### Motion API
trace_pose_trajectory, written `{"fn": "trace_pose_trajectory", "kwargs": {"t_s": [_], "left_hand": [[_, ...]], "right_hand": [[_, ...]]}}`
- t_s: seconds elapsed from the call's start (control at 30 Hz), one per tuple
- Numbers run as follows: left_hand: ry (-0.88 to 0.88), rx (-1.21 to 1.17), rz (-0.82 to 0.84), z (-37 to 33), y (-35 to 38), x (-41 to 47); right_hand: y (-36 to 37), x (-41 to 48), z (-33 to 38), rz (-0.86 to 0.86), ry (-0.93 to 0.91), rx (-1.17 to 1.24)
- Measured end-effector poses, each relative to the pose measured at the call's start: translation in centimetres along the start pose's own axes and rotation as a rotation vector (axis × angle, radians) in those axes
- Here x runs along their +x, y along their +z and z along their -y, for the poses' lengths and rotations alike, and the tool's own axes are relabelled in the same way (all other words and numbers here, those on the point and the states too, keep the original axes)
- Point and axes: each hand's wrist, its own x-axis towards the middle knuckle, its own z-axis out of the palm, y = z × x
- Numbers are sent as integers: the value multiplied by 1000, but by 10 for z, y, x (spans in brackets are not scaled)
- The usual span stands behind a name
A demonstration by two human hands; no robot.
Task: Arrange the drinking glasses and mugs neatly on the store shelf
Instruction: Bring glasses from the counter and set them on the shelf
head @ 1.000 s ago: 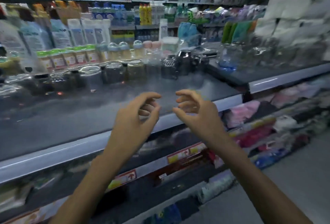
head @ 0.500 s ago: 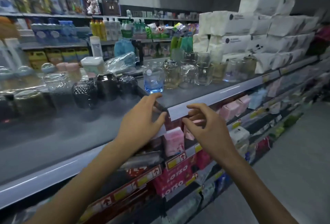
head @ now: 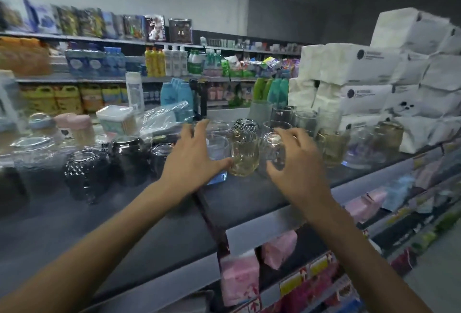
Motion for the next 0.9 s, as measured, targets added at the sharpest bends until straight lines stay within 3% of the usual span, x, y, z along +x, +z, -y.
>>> {"fn": "trace_pose_trajectory", "kwargs": {"t_s": [0.2, 0.33, 0.67, 0.9], "left_hand": [[-63, -142, -25, 11, 15, 10], [-142, -269, -15, 24, 19, 10], [-275, -413, -43, 24, 21, 3], [-328, -416, -88, 14, 16, -2]], "right_hand": [[13, 32, -26, 86, -130, -324], [12, 45, -29, 251, -174, -452], [-2, 71, -31, 464, -148, -362], [-13, 67, -36, 375, -147, -206]]}}
